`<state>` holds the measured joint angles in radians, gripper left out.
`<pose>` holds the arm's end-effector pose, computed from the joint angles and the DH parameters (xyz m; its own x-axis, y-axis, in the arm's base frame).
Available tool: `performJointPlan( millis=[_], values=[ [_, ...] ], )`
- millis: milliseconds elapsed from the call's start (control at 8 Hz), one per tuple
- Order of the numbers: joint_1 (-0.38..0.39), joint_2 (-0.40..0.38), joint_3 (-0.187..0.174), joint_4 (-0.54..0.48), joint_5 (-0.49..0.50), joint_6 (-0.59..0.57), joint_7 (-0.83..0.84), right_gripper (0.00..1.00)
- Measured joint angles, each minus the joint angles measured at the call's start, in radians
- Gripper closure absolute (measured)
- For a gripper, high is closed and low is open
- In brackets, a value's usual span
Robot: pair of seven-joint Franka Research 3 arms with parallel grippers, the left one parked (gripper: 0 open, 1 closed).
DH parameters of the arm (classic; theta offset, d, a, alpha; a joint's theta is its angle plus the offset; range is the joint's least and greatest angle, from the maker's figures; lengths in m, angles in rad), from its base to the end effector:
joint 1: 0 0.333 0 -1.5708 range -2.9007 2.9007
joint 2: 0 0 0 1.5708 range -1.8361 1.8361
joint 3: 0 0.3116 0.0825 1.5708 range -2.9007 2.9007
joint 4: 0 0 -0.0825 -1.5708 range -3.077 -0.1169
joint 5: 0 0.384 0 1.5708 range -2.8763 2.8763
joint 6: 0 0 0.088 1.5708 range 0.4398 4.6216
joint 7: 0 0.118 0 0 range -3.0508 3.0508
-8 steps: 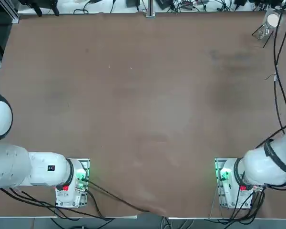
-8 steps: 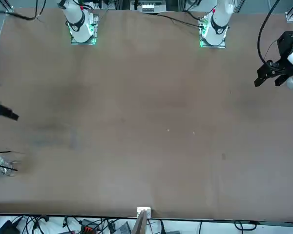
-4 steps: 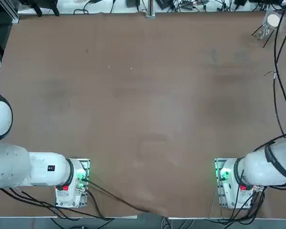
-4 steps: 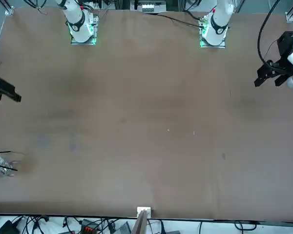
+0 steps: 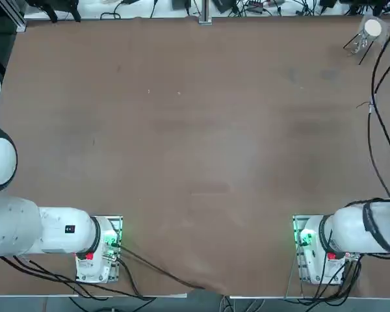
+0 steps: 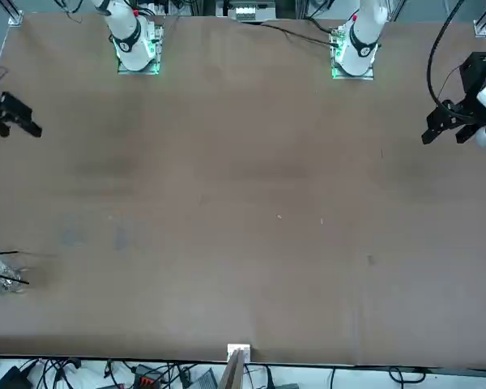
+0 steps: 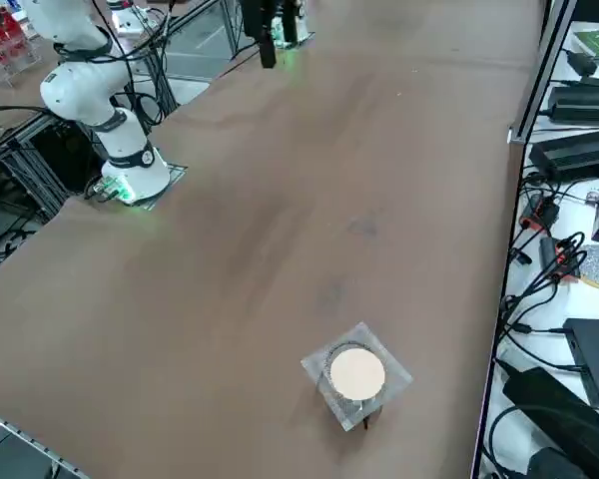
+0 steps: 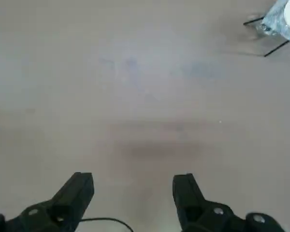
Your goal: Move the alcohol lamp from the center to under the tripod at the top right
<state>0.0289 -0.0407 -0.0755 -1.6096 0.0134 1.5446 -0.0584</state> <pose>0.5382 -0.0243 0.6108 0.9997 0.0123 -0.0234 0.0119 -0.9998 -0.0179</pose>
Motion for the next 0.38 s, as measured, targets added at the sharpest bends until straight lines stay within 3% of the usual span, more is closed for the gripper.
performJointPlan(
  millis=[125,375],
  values=[
    [0.000,-0.040,0.025,-0.047,-0.008,0.001,0.000,0.00],
    [-0.001,-0.079,0.035,-0.084,-0.012,0.002,0.000,0.00]
  ],
)
